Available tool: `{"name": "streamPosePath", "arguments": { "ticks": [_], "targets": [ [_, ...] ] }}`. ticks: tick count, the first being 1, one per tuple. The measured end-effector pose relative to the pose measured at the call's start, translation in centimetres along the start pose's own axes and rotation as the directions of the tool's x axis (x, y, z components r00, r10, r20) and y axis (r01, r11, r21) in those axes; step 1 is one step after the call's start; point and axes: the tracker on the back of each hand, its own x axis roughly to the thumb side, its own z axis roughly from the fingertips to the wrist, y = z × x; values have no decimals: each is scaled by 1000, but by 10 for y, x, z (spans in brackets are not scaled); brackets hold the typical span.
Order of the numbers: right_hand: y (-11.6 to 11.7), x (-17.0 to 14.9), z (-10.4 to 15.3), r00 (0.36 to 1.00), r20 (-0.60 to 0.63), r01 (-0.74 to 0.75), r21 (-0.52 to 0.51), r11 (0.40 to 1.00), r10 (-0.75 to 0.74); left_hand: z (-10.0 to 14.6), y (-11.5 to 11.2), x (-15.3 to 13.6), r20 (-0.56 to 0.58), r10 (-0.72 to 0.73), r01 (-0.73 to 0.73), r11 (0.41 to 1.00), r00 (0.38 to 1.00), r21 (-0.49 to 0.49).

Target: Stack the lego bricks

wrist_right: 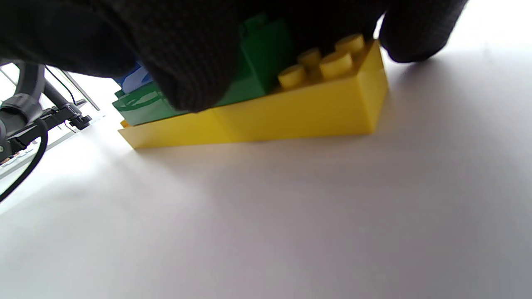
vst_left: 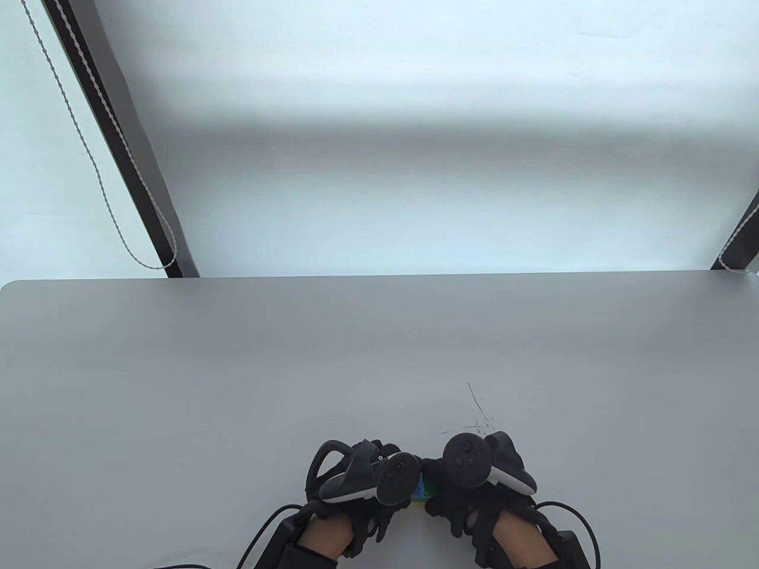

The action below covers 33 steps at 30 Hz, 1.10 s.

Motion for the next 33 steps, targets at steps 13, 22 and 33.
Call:
{"name": "streamPosePath", "arguments": {
  "ticks": [13, 22, 33],
  "targets": [
    [1, 3, -1, 999, -3, -42, -10, 999, 42, -3, -5, -12, -51, 137, -138, 990, 989, -26],
    [2, 6, -2, 995, -4, -99, -26, 995, 99, -4, -7, -16, -61, 176, -179, 983, 982, -40],
    [3, 9, -1, 988, 8, -155, -28, 988, 155, 2, -15, -24, -71, 205, -209, 977, 976, -48]
  ]
}}
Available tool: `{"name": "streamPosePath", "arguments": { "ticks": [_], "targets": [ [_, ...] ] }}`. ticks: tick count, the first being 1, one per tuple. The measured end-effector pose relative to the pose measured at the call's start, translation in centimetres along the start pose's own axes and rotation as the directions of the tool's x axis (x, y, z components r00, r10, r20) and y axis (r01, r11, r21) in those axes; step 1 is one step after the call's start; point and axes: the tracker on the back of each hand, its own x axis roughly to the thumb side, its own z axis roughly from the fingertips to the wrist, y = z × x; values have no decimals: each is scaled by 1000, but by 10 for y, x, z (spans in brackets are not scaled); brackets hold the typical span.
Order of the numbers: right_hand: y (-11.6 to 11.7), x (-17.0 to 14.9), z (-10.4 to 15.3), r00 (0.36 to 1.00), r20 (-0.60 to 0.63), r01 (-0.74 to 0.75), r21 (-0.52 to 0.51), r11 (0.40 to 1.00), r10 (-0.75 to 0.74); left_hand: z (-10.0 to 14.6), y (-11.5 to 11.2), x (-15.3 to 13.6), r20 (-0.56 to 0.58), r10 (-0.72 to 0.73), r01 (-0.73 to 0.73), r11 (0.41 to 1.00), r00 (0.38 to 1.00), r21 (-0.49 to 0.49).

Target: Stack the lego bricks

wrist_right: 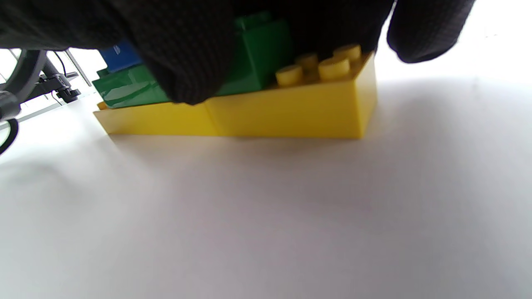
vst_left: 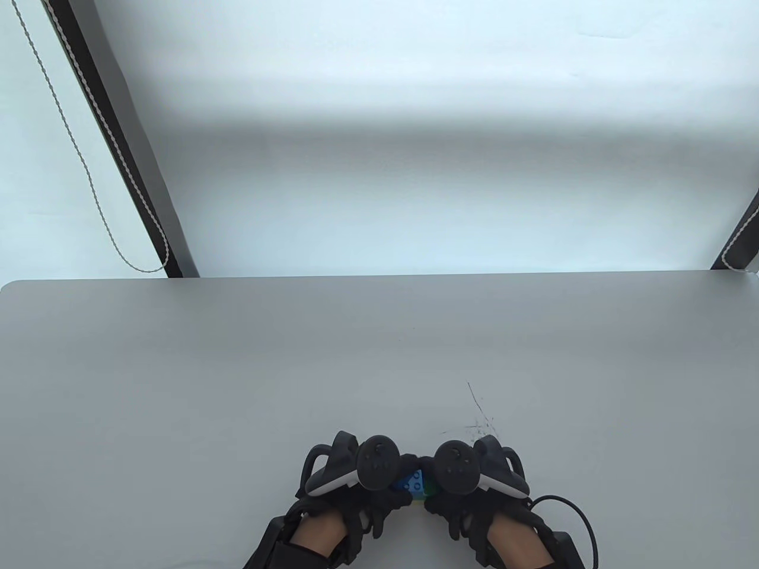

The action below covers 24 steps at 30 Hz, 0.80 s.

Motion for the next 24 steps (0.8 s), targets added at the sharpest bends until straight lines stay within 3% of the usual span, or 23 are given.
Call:
{"name": "streamPosePath", "arguments": {
  "ticks": [11, 24],
  "targets": [
    [-6, 3, 8, 999, 20, -43, -22, 999, 44, 15, 11, -6, -23, -79, 80, 997, 997, 9],
    [-28, -3, 21, 998, 16, -51, -140, 989, 54, 26, 32, -27, -86, -31, 39, 995, 996, 88]
  ]
}}
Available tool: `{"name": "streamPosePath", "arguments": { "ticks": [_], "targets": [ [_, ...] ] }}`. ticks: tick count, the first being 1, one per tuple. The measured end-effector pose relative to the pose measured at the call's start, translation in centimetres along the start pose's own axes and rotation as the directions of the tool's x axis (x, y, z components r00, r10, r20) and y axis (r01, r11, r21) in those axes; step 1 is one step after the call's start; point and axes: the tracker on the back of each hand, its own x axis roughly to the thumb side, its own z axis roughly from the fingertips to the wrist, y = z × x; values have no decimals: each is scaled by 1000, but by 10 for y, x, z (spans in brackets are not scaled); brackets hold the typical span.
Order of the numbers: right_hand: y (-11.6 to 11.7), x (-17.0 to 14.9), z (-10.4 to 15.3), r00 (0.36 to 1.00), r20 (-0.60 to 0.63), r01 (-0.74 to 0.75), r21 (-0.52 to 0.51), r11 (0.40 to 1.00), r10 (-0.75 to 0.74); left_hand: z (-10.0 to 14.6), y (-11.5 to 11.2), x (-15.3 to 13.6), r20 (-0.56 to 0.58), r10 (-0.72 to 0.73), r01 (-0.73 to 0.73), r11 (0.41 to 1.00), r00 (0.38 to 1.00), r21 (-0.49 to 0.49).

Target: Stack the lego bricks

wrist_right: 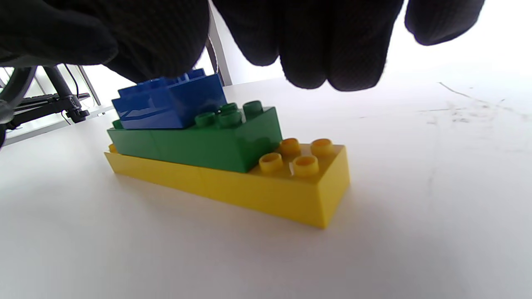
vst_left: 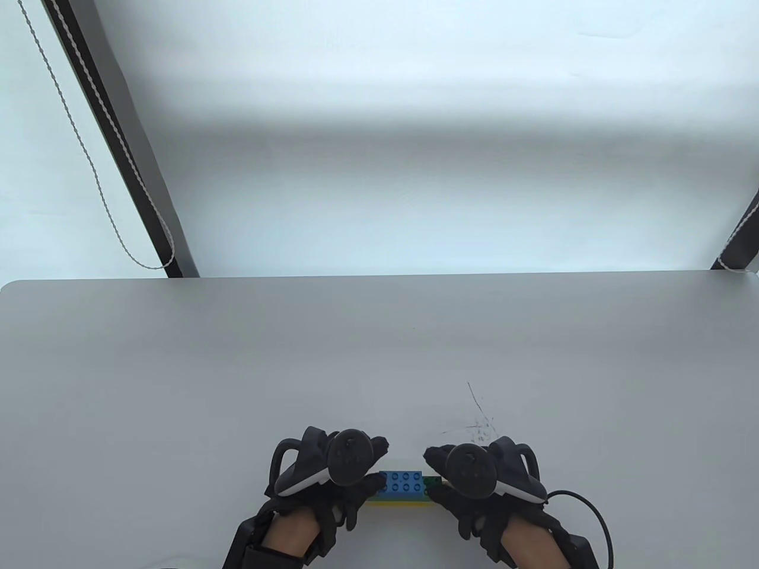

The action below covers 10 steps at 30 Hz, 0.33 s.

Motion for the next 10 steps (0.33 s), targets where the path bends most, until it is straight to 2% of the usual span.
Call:
{"name": "streamPosePath", "arguments": {
  "ticks": [5, 10],
  "targets": [
    [-7, -11, 4, 999, -37, -15, -48, 999, 13, 0, 1, -14, -40, 14, -14, 1000, 999, 13],
    [-8, -22, 4, 998, -63, 10, -53, 999, -13, 0, 0, -29, -64, 68, -65, 997, 996, 36]
  ]
}}
